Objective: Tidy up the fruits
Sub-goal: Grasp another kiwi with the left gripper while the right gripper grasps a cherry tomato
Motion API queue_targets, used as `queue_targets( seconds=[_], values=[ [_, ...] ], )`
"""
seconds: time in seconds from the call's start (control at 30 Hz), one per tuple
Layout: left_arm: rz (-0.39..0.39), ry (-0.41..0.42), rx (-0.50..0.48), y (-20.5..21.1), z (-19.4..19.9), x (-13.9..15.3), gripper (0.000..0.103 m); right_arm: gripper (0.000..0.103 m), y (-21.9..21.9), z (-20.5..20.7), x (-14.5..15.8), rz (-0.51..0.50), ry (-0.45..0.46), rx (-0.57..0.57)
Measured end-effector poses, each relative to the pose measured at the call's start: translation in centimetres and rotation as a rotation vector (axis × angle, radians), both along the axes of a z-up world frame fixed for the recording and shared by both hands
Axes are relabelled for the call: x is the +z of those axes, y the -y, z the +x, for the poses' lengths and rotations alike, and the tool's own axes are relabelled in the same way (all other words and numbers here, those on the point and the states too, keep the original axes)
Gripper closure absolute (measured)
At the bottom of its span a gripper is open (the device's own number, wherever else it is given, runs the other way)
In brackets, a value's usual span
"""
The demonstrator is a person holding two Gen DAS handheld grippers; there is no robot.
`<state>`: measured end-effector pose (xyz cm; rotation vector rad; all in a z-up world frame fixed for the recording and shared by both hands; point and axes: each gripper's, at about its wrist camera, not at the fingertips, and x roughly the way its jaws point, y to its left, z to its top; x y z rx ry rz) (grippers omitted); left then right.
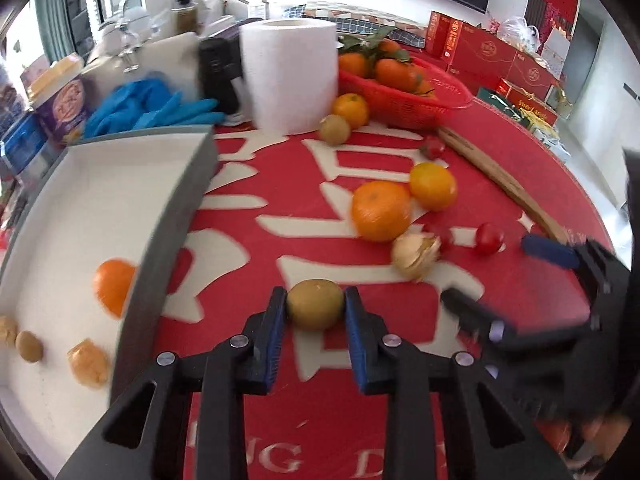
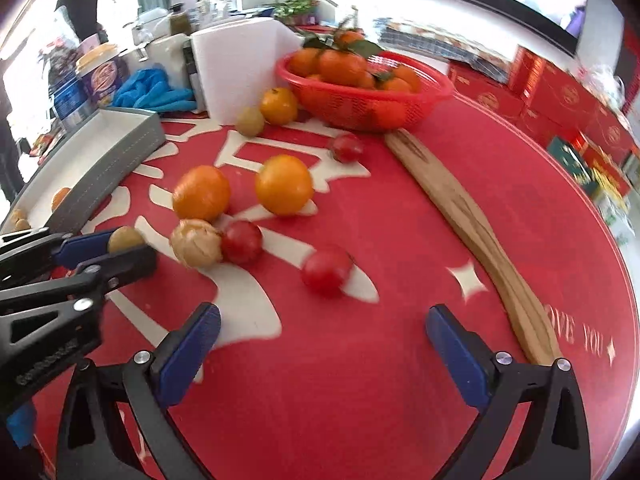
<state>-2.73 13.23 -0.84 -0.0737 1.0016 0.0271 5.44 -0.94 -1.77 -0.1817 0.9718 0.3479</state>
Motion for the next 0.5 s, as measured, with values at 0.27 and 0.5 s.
queue_targets(
  seconds=[0.27,0.5],
  values=[
    [0.059,0.033,-0.001,0.4,-0.6,-0.2,0.072,0.033,-0.4,1.4,0.5,0.005,0.038,-0.019],
    [0.056,0.050,-0.002,0.6,-2.2,-0.3,0.072,0.077,1.2,-0.1,1.0,0.123,0.019,-0.027]
  ],
)
